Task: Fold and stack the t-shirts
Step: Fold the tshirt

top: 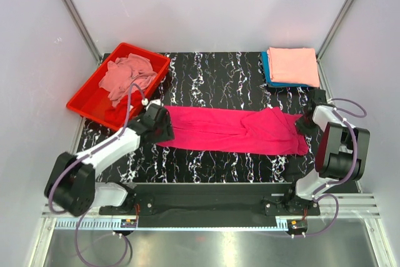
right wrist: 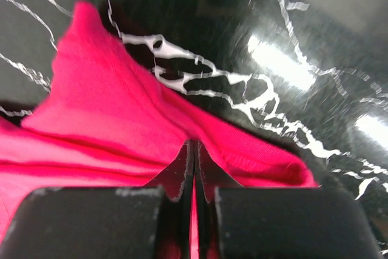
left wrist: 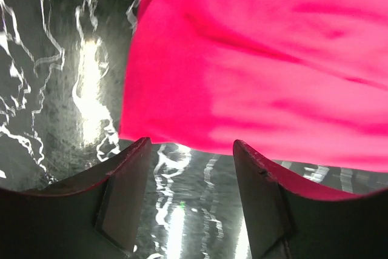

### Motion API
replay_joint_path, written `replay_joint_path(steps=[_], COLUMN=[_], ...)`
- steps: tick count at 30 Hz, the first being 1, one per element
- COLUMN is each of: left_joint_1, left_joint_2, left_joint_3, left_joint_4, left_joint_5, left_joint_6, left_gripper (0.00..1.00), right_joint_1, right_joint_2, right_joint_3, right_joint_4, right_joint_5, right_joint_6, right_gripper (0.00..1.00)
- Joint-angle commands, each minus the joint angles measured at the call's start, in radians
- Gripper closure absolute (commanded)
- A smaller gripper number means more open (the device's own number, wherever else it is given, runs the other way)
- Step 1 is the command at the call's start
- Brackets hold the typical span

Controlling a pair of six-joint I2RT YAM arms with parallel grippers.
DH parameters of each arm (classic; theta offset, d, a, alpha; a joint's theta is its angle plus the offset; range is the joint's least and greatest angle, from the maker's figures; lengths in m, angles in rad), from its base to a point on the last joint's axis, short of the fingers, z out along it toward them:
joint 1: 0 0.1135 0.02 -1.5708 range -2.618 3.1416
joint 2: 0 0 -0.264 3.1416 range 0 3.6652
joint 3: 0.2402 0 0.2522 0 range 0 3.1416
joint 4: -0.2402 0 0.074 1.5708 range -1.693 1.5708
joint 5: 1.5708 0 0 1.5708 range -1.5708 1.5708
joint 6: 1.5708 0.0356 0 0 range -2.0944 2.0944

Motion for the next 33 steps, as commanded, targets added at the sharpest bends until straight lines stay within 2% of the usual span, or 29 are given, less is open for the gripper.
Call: replay_joint_path(steps=[1, 6, 10, 14, 17, 20, 23, 26, 27, 29, 30, 31, 32, 33], left_joint_1=[0.002, 0.007, 0.027, 0.051, 0.062, 0.064, 0.064, 0.064, 0.064, 0.065, 0.067, 0.067, 0.067, 0.067], left_joint_2=[-0.072, -0.064, -0.024, 0.018, 0.074, 0.106, 0.08, 0.04, 0.031, 0.019, 0.019, 0.023, 0.022, 0.016], left_joint_3=[0.036, -0.046, -0.083, -0.065, -0.048, -0.04, -0.05, -0.031, -0.024, 0.007, 0.033, 0.044, 0.059, 0.065], left_joint_4=[0.005, 0.03, 0.059, 0.044, -0.011, -0.026, -0.013, -0.037, -0.051, -0.103, -0.149, -0.173, -0.196, -0.216], left_joint_5=[0.022, 0.054, 0.034, -0.027, -0.088, -0.125, -0.124, -0.137, -0.148, -0.197, -0.225, -0.236, -0.246, -0.257], left_joint_6=[0.023, 0.008, 0.005, 0.008, -0.014, -0.034, -0.043, -0.048, -0.048, -0.058, -0.072, -0.08, -0.092, -0.1], left_gripper=[0.38, 0.42, 0.59, 0.71, 0.73, 0.63, 0.63, 0.8, 0.9, 0.93, 0.89, 0.77, 0.6, 0.48], right_joint_1=[-0.02, -0.034, -0.036, -0.04, -0.048, -0.053, -0.054, -0.056, -0.056, -0.056, -0.056, -0.056, -0.056, -0.056], right_joint_2=[0.015, 0.035, 0.041, 0.038, 0.042, 0.044, 0.039, 0.038, 0.036, 0.023, 0.016, 0.013, 0.012, 0.009], right_joint_3=[0.043, 0.03, 0.04, 0.032, 0.026, 0.021, 0.02, 0.026, 0.027, 0.03, 0.033, 0.035, 0.043, 0.049], right_joint_4=[0.008, 0.037, 0.036, 0.043, 0.051, 0.057, 0.057, 0.05, 0.048, 0.045, 0.043, 0.04, 0.031, 0.025], right_joint_5=[0.081, 0.072, 0.061, 0.057, 0.06, 0.055, 0.063, 0.077, 0.075, 0.075, 0.074, 0.075, 0.075, 0.072], right_joint_6=[-0.029, -0.023, -0.019, -0.023, -0.028, -0.029, -0.038, -0.043, -0.045, -0.042, -0.045, -0.045, -0.046, -0.046], right_gripper=[0.99, 1.0, 1.0, 1.0, 1.0, 1.0, 1.0, 1.0, 1.0, 1.0, 1.0, 1.0, 1.0, 1.0])
